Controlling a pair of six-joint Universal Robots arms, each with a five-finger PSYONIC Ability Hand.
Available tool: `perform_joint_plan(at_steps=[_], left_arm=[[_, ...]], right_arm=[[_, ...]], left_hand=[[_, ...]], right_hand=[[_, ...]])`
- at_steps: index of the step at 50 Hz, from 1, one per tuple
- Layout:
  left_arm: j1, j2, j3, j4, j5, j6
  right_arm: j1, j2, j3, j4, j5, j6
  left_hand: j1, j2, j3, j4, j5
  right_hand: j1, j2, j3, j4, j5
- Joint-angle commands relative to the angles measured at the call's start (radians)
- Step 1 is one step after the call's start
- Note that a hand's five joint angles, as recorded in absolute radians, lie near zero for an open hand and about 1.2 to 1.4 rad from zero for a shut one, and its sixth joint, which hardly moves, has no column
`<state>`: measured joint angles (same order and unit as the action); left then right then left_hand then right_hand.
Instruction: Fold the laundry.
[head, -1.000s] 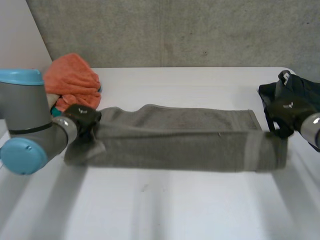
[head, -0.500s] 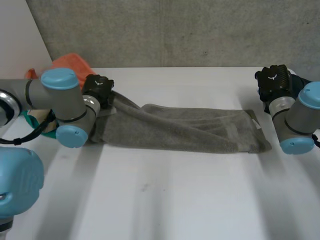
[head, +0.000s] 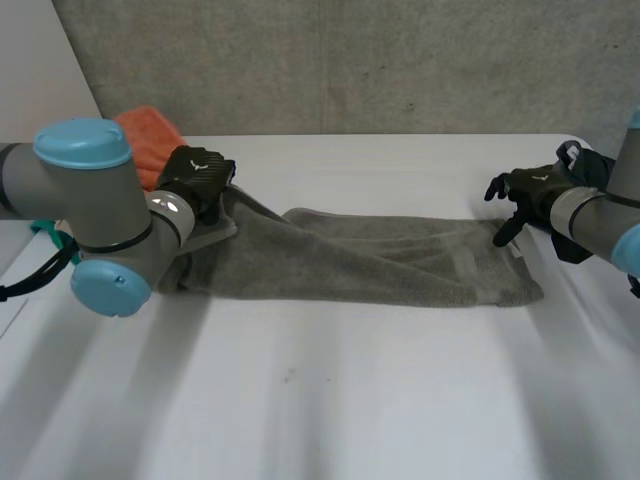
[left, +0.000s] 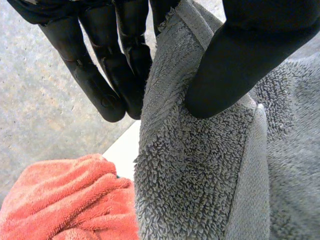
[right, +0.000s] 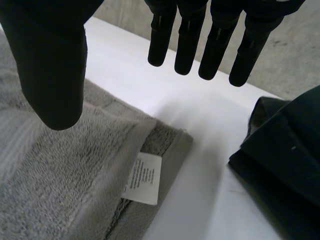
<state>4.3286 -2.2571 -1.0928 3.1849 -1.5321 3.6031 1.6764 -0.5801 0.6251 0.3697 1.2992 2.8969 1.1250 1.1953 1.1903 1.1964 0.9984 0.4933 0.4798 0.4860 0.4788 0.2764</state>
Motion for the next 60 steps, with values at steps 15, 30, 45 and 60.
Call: perform_joint_plan(at_steps=[15,30,45,60], left_arm=[[-0.006,0.047,-0.026,0.003,0.018,-0.02],[0.042,-0.035,0.349,0.259,-0.077,-0.092],[0.097,0.143,0.012,0.31,0.032,-0.33],[0.178,0.154,-0.627,0.346,0.217,-0.184]], right_arm=[[0.049,0.175,-0.154,-0.017,0.034,-0.068],[0.055,-0.092,-0.113,-0.629,0.207,0.033],[0.0,-0.458,0.457,-0.713,0.063,0.064],[-0.076,-0.425,0.996,-0.686,-0.118,-0.112]], left_hand=[[0.271,0.201,0.206,0.2,0.223],[0.271,0.201,0.206,0.2,0.223],[0.271,0.201,0.206,0.2,0.223],[0.152,0.082,0.087,0.081,0.104]], right_hand=[[0.902,0.915,0.909,0.916,0.944],[0.903,0.916,0.91,0.917,0.945],[0.903,0.916,0.91,0.917,0.945],[0.903,0.916,0.91,0.917,0.945]])
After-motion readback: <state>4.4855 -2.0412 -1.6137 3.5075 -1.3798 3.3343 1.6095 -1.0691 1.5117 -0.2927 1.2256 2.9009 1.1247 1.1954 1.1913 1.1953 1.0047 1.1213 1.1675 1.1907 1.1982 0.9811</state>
